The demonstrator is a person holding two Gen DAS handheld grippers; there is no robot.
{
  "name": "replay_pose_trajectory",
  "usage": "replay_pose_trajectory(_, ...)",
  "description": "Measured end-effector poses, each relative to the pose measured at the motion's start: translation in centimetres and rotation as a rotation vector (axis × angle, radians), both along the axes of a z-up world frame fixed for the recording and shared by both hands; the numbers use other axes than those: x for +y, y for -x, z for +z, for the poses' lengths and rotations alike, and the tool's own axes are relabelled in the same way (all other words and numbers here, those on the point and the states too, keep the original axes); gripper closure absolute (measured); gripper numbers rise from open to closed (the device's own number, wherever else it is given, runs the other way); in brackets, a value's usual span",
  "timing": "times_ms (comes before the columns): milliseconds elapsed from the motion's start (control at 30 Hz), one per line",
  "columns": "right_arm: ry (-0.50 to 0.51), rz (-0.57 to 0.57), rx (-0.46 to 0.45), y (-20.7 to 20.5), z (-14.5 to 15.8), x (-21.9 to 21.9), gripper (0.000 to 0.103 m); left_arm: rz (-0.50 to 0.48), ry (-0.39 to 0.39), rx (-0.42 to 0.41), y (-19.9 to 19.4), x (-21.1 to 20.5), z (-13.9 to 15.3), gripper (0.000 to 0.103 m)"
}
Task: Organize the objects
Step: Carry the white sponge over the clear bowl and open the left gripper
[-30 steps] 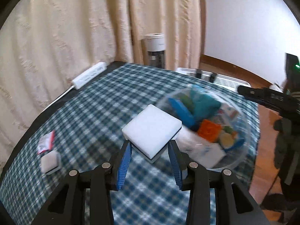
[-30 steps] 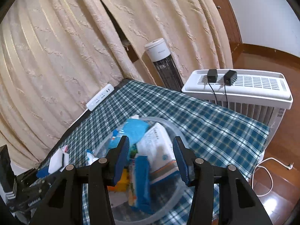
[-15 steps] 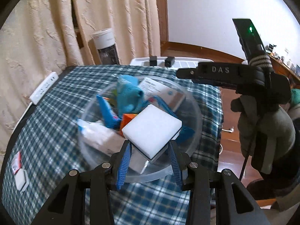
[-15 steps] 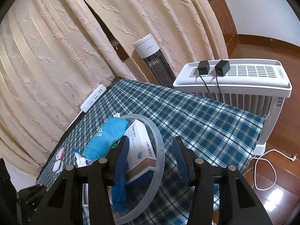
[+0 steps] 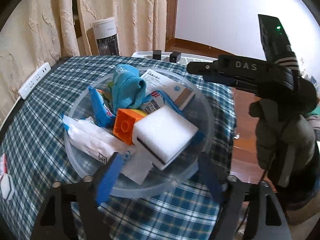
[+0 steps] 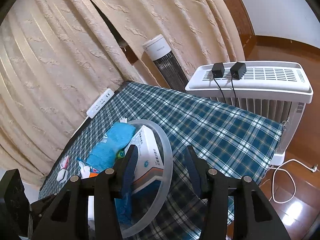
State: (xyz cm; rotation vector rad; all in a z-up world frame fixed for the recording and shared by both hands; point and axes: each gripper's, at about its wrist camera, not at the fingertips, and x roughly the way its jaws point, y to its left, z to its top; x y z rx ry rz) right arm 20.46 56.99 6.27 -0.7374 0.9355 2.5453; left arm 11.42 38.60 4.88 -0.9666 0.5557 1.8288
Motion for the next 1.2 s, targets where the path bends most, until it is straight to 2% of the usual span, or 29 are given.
replay_pose_trajectory(200,-0.009,0.012,0.002,0.3,0.2,-0.6,0.053,0.016,-0.011,0.015,-0.4,-0.6,0.5,0.020)
replay_pose_trajectory(400,-0.014,0.024,0.003,0.4,0.4,-1.2,0.053,0.111,-0.057,0.020,1.1,-0.9,2.1,0.020)
replay_pose_trajectory(500,-0.013,0.025,0.005,0.3,0.5,-1.3,0.053,0.152,-0.039,0.031,2.0,-0.5,2.0,0.020)
replay_pose_trajectory(633,-0.013,0.028,0.002,0.3,0.5,-1.4,0.053,0.149,-0.009,0.027,2.2,0.1,0.9,0.017)
replay_pose_trajectory(733,-0.013,0.027,0.002,0.3,0.5,-1.5,0.053,0.150,0.045,0.039,1.9,0.5,-0.6,0.017)
replay_pose_trajectory(800,-0.012,0.024,0.003,0.2,0.5,-1.5,0.053,0.161,0.068,0.018,2.4,0.5,-1.6,0.017)
replay_pose_trajectory(933,-0.013,0.025,0.003,0.1,0.5,-1.5,0.053,0.145,0.044,-0.001,2.2,0.2,-1.3,0.017)
replay_pose_trajectory(1200,-0.016,0.043,0.004,0.5,0.7,-2.1,0.053,0.104,-0.010,0.038,0.7,-0.6,0.8,0.014)
